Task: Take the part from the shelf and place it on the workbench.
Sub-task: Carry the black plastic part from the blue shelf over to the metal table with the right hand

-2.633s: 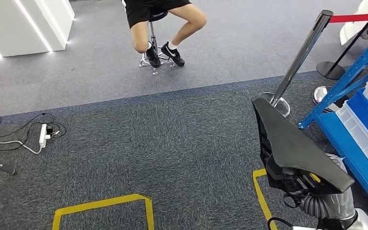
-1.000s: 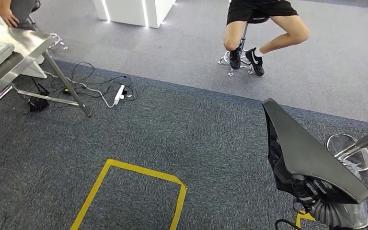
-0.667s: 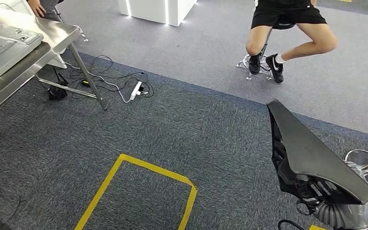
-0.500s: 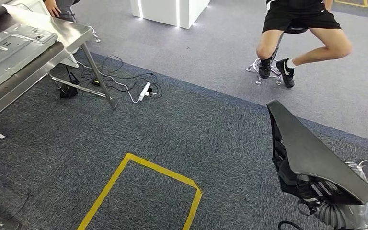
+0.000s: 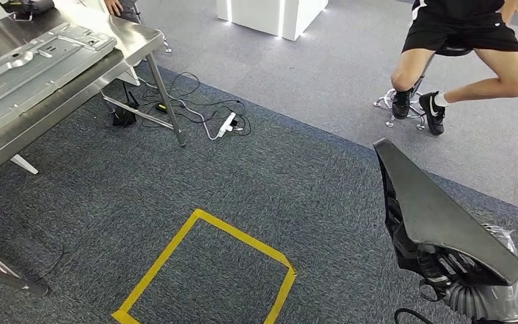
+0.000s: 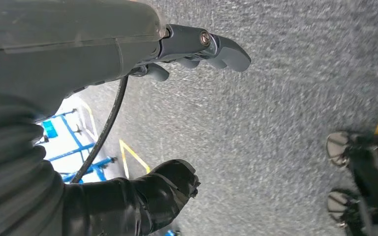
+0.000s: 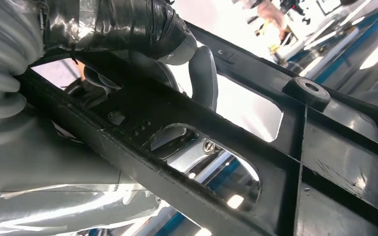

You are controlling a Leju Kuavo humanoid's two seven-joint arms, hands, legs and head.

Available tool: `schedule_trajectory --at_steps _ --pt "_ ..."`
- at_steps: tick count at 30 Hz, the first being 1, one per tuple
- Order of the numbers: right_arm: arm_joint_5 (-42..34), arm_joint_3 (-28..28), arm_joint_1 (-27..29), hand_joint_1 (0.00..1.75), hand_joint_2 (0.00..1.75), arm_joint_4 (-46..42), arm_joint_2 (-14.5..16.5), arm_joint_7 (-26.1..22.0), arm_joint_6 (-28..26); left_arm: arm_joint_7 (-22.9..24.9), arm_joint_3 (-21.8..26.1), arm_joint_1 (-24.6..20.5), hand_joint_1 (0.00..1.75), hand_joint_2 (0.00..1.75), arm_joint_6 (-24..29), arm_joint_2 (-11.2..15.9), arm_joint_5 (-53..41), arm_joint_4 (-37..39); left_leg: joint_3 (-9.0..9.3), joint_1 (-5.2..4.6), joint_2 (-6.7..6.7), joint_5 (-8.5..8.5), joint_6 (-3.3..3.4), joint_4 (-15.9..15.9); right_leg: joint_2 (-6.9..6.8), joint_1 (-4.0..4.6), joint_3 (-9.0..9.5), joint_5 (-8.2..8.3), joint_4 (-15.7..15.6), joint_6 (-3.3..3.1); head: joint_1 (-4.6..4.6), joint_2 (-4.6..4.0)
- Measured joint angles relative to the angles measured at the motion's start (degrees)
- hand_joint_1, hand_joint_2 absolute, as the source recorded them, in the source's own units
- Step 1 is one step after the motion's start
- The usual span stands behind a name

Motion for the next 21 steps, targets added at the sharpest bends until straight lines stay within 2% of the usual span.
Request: schedule_trajectory --at_steps 1,3,5,6,8,9,10,11,12,13,14,15,16,18,20,21 --pt "0.0 -0.01 -0.04 1.75 1.75 -0.01 -0.01 0.01 0.04 -0.01 0.0 -0.01 0.0 1.75 0.0 0.0 0.0 0.0 0.26 -0.22 0.01 -0.22 0.4 -0.61 -0.27 0.08 0.07 -0.16 0.02 0.37 0.05 0.0" --pt "0.0 -0.01 -0.12 1.75 1.75 -0.02 -0.02 0.03 0.06 -0.03 0.01 0.06 0.0 1.75 0.0 0.03 0.0 -0.01 0.4 -0.42 -0.83 -0.21 1.45 -0.84 -0.72 -0.07 0.39 -0.4 -0.11 1.14 0.1 0.0" --pt "0.0 -0.03 -0.16 1.75 1.75 -0.02 -0.09 0.07 0.07 -0.07 0.04 0.07 0.0 1.75 0.0 0.05 0.0 -0.02 0.96 -0.47 -1.53 -0.11 2.36 -1.38 0.24 -0.46 0.07 -1.57 1.47 1.68 0.3 -0.01" --pt "0.0 -0.05 -0.17 1.75 1.75 -0.02 -0.13 0.08 0.07 -0.1 0.07 0.03 0.0 1.75 0.0 0.06 0.0 -0.02 1.26 -0.47 -1.83 -0.08 2.76 -1.58 1.17 -0.59 -1.03 -2.88 3.91 1.76 0.44 -0.01" --pt "0.0 -0.08 -0.07 1.75 1.75 -0.01 -0.18 0.13 0.11 -0.15 0.15 -0.02 0.0 1.75 -0.01 0.07 0.0 -0.02 1.51 -0.78 -2.43 -0.28 3.33 -1.56 2.75 -0.59 -5.13 -6.07 11.49 1.65 0.74 0.0" --pt "0.0 -0.09 0.0 1.75 1.75 0.01 -0.18 0.15 0.13 -0.18 0.17 -0.04 0.0 1.75 -0.02 0.08 0.0 -0.02 1.62 -0.99 -2.81 -0.42 3.54 -1.51 3.07 -0.55 -7.24 -6.95 14.85 1.57 0.81 -0.01" --pt "0.0 -0.09 0.07 1.75 1.75 0.01 -0.18 0.17 0.16 -0.22 0.19 -0.03 0.0 1.75 -0.02 0.08 0.0 -0.02 1.8 -1.22 -3.25 -0.6 3.7 -1.45 3.22 -0.49 -8.57 -6.66 16.43 1.42 0.85 0.0" --pt "0.0 -0.09 0.1 1.75 1.75 0.01 -0.19 0.2 0.17 -0.25 0.2 -0.01 0.0 1.75 -0.02 0.08 0.0 -0.02 2.08 -1.42 -3.74 -0.82 3.79 -1.37 3.35 -0.37 -8.79 -5.13 15.74 1.15 0.84 0.0" --pt "0.0 -0.11 0.11 1.75 1.75 0.01 -0.2 0.23 0.19 -0.27 0.2 -0.01 0.0 1.75 -0.03 0.07 0.0 -0.02 2.44 -1.55 -4.22 -1.09 3.81 -1.31 3.58 -0.19 -7.95 -2.73 12.95 0.77 0.84 0.0" --pt "0.0 -0.18 0.1 1.75 1.75 0.0 -0.23 0.26 0.19 -0.3 0.2 0.0 0.0 1.75 -0.04 0.07 -0.01 -0.02 2.82 -1.61 -4.68 -1.39 3.77 -1.26 4.06 0.06 -6.54 -0.23 9.05 0.31 0.85 -0.01" --pt "0.0 -0.27 0.09 1.75 1.75 -0.01 -0.29 0.28 0.19 -0.33 0.2 -0.04 0.0 1.75 -0.05 0.03 -0.01 -0.02 3.05 -1.68 -5.09 -1.71 3.63 -1.17 4.77 0.29 -5.07 1.47 5.46 -0.12 0.84 -0.01" --pt "-0.01 -0.39 0.04 1.75 1.75 -0.04 -0.36 0.31 0.19 -0.37 0.21 -0.09 0.0 1.75 -0.08 0.0 -0.02 -0.02 3.15 -1.67 -5.47 -1.93 3.43 -1.13 5.34 0.5 -4.05 2.34 2.96 -0.42 0.84 -0.01" --pt "-0.01 -0.51 -0.02 1.75 1.75 -0.08 -0.43 0.33 0.2 -0.42 0.23 -0.1 0.0 1.75 -0.09 -0.02 -0.02 -0.02 3.12 -1.61 -5.8 -2.11 3.18 -1.12 5.74 0.69 -3.53 2.41 1.69 -0.65 0.83 -0.01" --pt "-0.01 -0.66 -0.14 1.75 1.75 -0.16 -0.51 0.37 0.22 -0.49 0.27 -0.05 0.0 1.75 -0.11 -0.05 -0.03 -0.02 3.11 -1.49 -6.32 -2.34 2.62 -1.41 5.6 0.77 -3.1 2.0 1.04 -0.98 0.79 -0.01" --pt "0.0 -0.76 -0.18 1.75 1.75 -0.23 -0.52 0.41 0.23 -0.56 0.28 0.02 0.0 1.75 -0.16 -0.05 -0.07 -0.02 2.99 -1.5 -5.27 -3.08 2.05 -0.44 4.97 0.51 -1.87 1.88 -0.2 -1.44 0.69 -0.02" --pt "0.0 -0.8 -0.18 1.75 1.75 -0.26 -0.53 0.43 0.23 -0.59 0.28 -0.02 0.0 1.75 -0.18 -0.05 -0.09 -0.02 2.26 -1.51 -4.37 -3.94 1.77 1.36 4.58 0.34 -1.1 1.82 -0.85 -1.65 0.61 -0.02"
